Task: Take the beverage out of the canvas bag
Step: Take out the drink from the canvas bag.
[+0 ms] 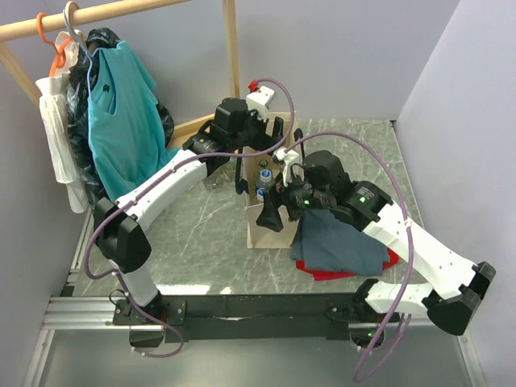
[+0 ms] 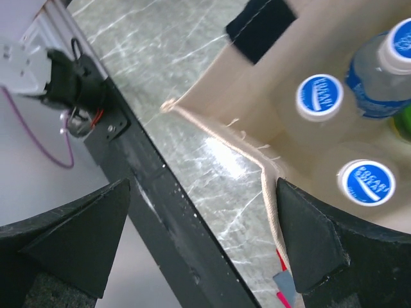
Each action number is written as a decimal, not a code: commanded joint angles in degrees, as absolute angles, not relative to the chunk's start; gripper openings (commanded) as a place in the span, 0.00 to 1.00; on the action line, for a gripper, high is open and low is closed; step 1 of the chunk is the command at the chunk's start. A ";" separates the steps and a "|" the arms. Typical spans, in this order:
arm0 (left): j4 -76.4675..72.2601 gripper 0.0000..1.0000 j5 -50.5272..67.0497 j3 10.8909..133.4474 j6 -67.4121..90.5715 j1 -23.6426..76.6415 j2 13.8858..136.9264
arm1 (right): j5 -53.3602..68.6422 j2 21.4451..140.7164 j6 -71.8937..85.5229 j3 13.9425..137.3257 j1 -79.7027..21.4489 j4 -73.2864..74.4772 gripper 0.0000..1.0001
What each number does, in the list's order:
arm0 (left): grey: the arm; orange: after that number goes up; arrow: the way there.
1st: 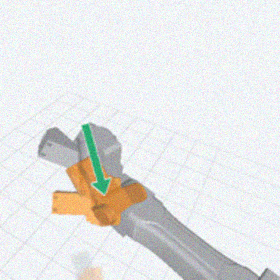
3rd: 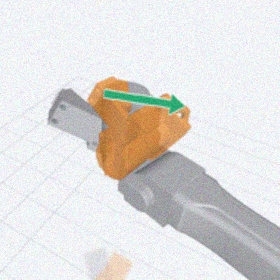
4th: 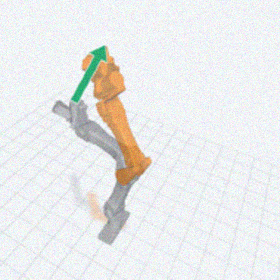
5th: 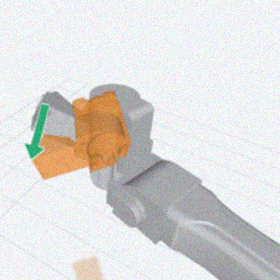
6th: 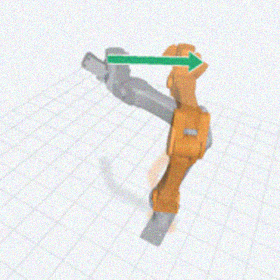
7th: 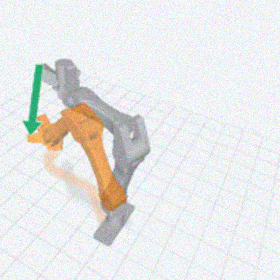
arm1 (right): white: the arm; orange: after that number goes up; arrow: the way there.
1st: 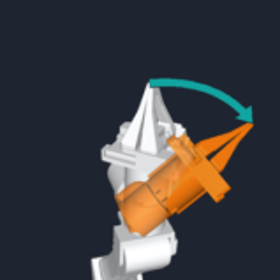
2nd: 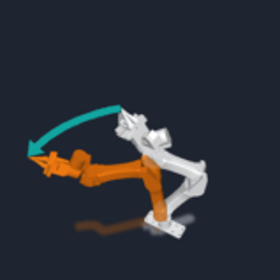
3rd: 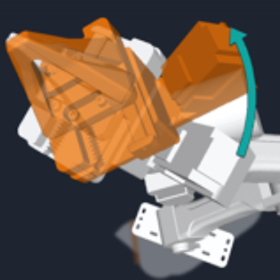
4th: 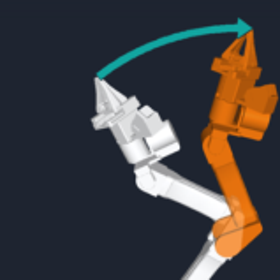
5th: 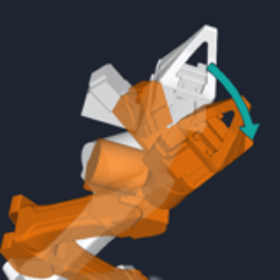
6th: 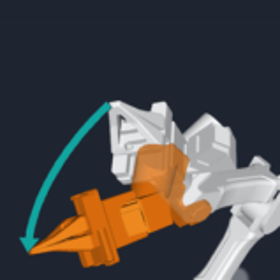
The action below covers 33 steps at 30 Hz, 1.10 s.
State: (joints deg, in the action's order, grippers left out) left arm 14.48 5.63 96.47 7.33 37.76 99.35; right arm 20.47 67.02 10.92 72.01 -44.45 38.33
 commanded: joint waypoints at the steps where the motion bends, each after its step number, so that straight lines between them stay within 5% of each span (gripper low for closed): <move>1: 12.74 0.93 4.66 98.35 7.73 37.97 99.75 | 24.88 63.03 8.79 73.39 -46.32 38.76 1.00; 33: 25.03 0.91 8.44 110.03 7.73 37.97 109.33 | 29.62 58.88 8.61 64.33 -46.67 41.04 1.00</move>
State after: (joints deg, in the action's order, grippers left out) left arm 21.23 8.93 106.80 7.75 37.76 107.50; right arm 27.73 59.20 8.86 64.29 -46.00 38.15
